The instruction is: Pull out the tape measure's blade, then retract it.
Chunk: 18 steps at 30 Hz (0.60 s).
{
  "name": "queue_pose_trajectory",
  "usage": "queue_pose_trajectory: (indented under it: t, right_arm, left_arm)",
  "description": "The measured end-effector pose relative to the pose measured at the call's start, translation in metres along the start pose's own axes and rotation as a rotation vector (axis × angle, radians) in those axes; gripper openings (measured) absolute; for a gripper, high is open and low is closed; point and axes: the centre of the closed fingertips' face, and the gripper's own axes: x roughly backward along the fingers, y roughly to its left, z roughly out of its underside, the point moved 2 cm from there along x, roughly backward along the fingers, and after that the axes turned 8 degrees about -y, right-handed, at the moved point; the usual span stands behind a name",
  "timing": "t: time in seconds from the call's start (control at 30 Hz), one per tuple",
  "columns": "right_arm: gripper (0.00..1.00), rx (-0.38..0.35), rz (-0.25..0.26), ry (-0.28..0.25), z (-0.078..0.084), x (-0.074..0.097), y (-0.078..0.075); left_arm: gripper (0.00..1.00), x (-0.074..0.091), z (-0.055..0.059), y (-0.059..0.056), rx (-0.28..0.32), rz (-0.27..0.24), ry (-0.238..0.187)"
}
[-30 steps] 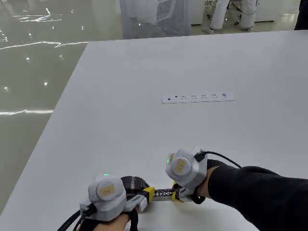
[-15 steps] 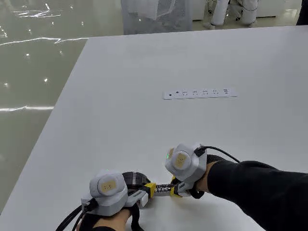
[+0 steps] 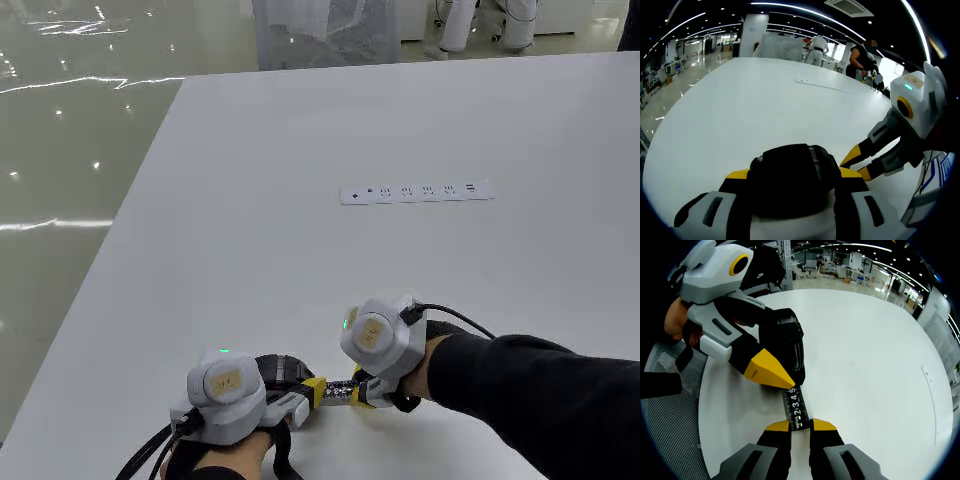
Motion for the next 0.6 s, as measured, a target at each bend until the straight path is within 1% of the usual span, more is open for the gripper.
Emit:
queue_pose_trajectory:
  t: [0.27, 0.47, 0.6]
  right_arm:
    - [0.08, 0.014, -0.006, -0.002, -0.0032, -0.0017, 0.0013]
    - [0.08, 0.006, -0.005, -0.005, -0.0047, -0.0029, 0.0019]
    - [0.08, 0.009, -0.003, -0.009, -0.0071, -0.0045, 0.0026]
  left_arm:
    - [0.62, -0.0005, 0.0006, 0.0002, 0.003, 0.002, -0.004]
    - [0.62, -0.0010, 0.0010, 0.0000, 0.010, 0.009, 0.000]
    - [0.62, -0.0006, 0.0007, -0.0001, 0.013, 0.009, -0.004]
